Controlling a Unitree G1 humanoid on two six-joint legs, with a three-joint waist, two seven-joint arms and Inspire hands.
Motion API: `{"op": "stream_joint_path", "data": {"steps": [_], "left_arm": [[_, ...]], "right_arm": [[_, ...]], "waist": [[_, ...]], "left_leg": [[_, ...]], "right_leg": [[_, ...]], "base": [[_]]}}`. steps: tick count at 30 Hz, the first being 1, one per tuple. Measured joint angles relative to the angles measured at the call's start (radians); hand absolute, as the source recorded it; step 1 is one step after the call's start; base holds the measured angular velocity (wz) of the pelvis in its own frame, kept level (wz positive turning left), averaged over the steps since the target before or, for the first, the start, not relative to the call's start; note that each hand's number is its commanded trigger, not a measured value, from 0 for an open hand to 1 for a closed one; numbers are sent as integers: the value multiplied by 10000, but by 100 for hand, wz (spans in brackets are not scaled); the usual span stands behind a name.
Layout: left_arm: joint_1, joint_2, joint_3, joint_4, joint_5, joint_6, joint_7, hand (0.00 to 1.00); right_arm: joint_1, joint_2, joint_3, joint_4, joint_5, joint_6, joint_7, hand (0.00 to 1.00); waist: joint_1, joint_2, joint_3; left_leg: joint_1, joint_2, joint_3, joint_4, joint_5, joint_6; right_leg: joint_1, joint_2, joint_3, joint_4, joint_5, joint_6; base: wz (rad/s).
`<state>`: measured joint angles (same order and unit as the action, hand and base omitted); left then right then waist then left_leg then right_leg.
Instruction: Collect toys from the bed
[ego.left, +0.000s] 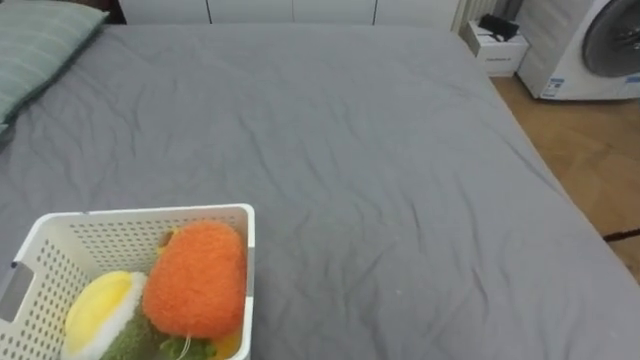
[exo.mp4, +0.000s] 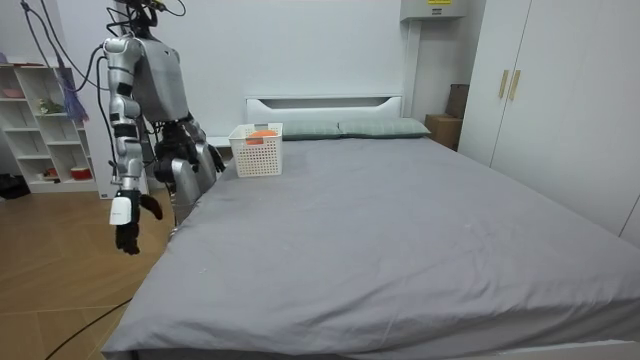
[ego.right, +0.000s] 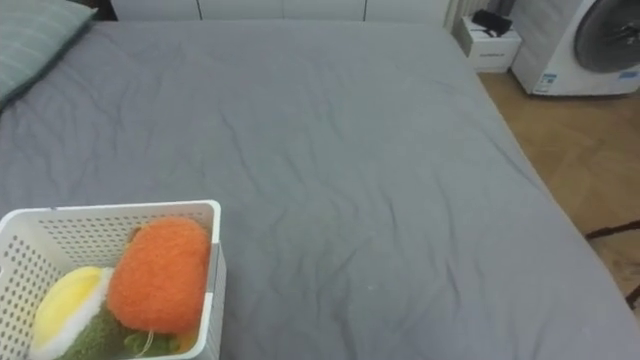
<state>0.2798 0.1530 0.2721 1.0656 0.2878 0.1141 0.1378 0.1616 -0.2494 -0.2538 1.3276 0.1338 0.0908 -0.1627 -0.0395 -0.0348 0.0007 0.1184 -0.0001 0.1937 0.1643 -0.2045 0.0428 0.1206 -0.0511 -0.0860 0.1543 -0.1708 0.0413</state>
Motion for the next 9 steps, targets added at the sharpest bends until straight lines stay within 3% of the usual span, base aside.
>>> {"op": "stream_joint_path", "data": {"steps": [5,9], "left_arm": [[-137,-102,-150,158,68,622,-9,0],[-138,-344,-195,172,67,830,21,0]], "right_arm": [[147,326,1535,539,-1384,1047,900,0],[150,669,1673,545,-1658,1353,1481,0]], "waist": [[197,84,-27],[245,198,9]], "left_leg": [[44,19,-12,13,-56,-12],[181,18,-18,-40,-80,-13]], "right_leg": [[48,9,-31,-14,-7,-12],[223,8,-43,-7,-12,-15]], "base": [[1],[0]]}}
